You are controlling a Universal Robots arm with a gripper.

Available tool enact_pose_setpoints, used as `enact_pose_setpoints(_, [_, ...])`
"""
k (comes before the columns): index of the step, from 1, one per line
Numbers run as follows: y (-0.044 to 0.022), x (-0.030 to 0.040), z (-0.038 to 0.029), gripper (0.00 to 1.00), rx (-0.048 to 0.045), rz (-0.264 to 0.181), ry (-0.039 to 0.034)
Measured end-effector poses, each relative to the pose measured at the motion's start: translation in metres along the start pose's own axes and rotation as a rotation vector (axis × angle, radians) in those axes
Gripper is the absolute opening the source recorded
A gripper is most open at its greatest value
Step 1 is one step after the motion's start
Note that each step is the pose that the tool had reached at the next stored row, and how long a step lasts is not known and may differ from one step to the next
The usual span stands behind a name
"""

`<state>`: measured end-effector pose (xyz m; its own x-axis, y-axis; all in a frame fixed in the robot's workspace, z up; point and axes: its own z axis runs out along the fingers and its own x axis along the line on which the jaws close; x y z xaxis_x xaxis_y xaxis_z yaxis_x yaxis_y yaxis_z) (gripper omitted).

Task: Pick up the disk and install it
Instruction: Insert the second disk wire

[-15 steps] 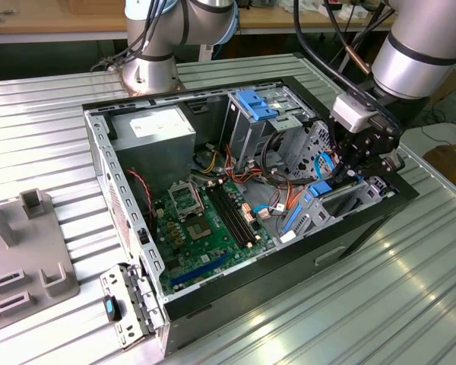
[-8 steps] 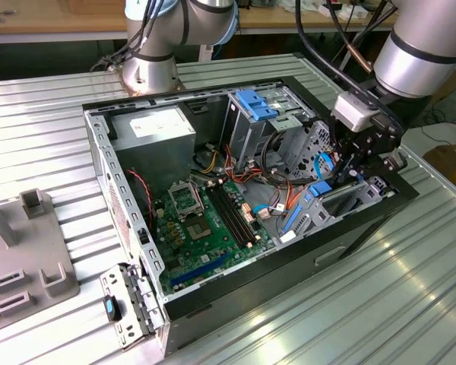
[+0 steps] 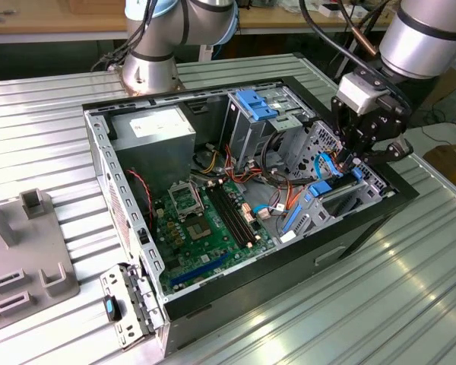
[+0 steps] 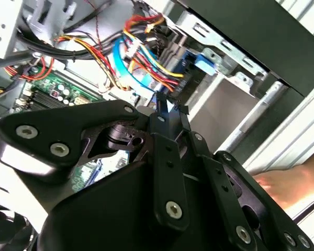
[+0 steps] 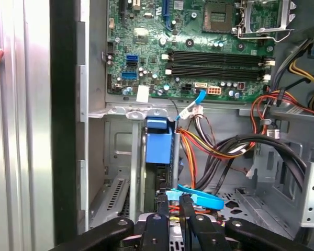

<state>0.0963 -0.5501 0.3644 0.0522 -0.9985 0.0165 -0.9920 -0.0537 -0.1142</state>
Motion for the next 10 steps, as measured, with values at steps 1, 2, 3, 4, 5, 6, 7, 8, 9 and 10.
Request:
enact_pose_setpoints(1, [0.0002, -0.0049, -0.0001, 0.23, 0.0000, 0.000, 0.0000])
enact_pose_setpoints(2, [0.0001, -0.0103, -0.0002, 0.23, 0.0000, 0.000, -0.0001])
enact_pose_setpoints(3, [-0.0001, -0.0154, -0.0002, 0.23, 0.0000, 0.000, 0.0000])
enact_pose_setpoints(4, [-0.0001, -0.0157, -0.0001, 0.23, 0.0001, 0.000, -0.0003])
enact_pose_setpoints(5, [-0.0001, -0.0158, -0.0001, 0.23, 0.0001, 0.000, -0.0002])
enact_pose_setpoints(6, [-0.0001, -0.0159, -0.0003, 0.23, 0.0000, 0.000, 0.0000])
enact_pose_setpoints(7, [-0.0002, -0.0159, 0.0000, 0.23, -0.0211, 0.000, -0.0012])
enact_pose_setpoints(8, [-0.0006, -0.0159, 0.0002, 0.23, -0.0548, -0.001, -0.0030])
enact_pose_setpoints(9, [-0.0008, -0.0159, 0.0003, 0.23, -0.0738, -0.001, -0.0039])
enact_pose_setpoints(10, [-0.0008, -0.0159, 0.0005, 0.23, -0.0875, -0.001, -0.0047])
